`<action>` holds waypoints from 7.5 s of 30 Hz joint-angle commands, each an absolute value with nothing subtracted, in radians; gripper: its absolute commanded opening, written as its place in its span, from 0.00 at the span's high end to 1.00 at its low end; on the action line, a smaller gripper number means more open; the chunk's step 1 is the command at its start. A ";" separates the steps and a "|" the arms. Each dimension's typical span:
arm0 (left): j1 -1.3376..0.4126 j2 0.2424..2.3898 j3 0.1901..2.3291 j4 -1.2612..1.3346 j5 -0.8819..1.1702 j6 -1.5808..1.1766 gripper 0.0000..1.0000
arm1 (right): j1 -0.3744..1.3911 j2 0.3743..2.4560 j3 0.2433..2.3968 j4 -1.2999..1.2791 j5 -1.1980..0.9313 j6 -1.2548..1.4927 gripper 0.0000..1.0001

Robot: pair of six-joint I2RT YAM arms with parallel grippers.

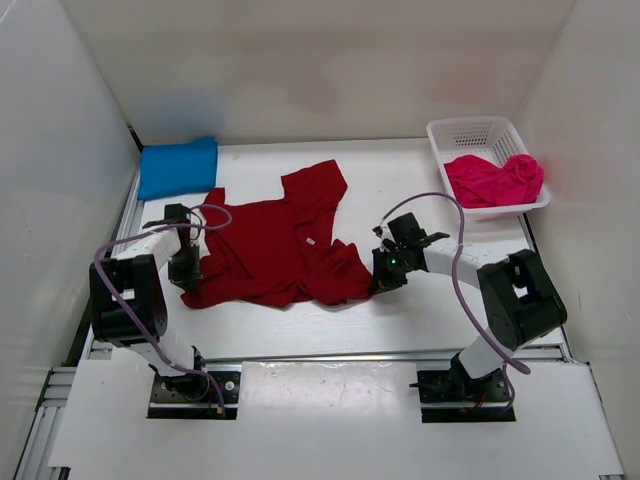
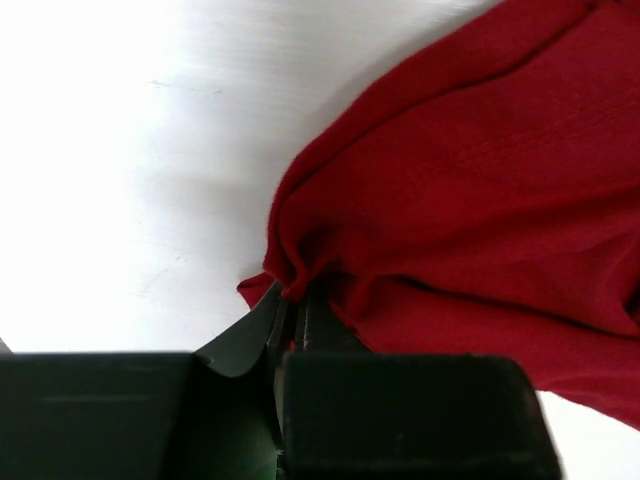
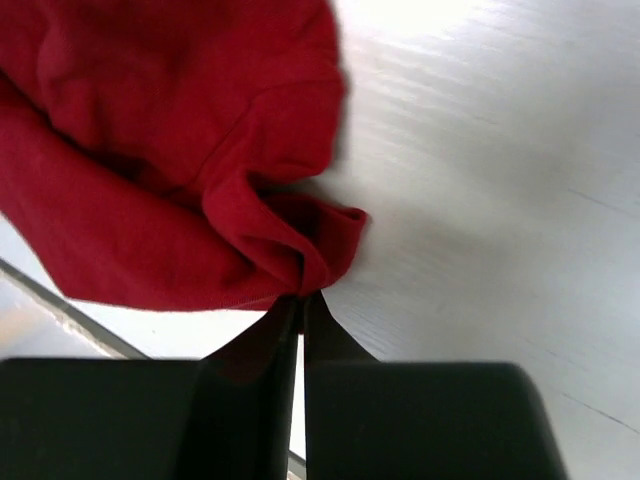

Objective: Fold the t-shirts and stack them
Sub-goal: Flatten out the tshirt, then fold the flattened tshirt in 1/3 of the way

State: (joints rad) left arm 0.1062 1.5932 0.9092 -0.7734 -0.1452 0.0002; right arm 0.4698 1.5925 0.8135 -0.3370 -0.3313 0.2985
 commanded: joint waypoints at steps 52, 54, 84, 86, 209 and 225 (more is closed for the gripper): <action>-0.126 1.380 0.856 -0.864 -0.218 0.000 0.17 | 0.130 0.595 0.454 -0.613 -0.218 0.637 1.00; -0.126 1.451 0.856 -0.877 -0.174 0.000 0.15 | 0.130 0.624 0.481 -0.640 -0.190 0.621 1.00; -0.094 2.020 2.113 -0.957 -0.173 0.000 0.90 | 0.020 1.779 2.192 -0.898 -0.215 0.322 1.00; -0.083 1.996 2.222 -0.905 -0.202 0.000 0.90 | 0.005 1.796 2.395 -0.907 -0.164 0.333 1.00; 0.149 1.706 0.969 -0.838 0.044 0.000 0.80 | 0.028 1.316 0.548 -0.487 -0.158 0.463 0.35; 0.158 1.442 0.839 -0.982 -0.225 0.000 0.85 | 0.027 0.839 0.416 -0.730 -0.121 0.716 0.84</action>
State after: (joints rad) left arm 0.1486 1.4803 0.8661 -0.9421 -0.1074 -0.0044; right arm 0.0093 0.9241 0.4213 -0.6395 -0.1886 0.6167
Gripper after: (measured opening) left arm 0.148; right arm 0.118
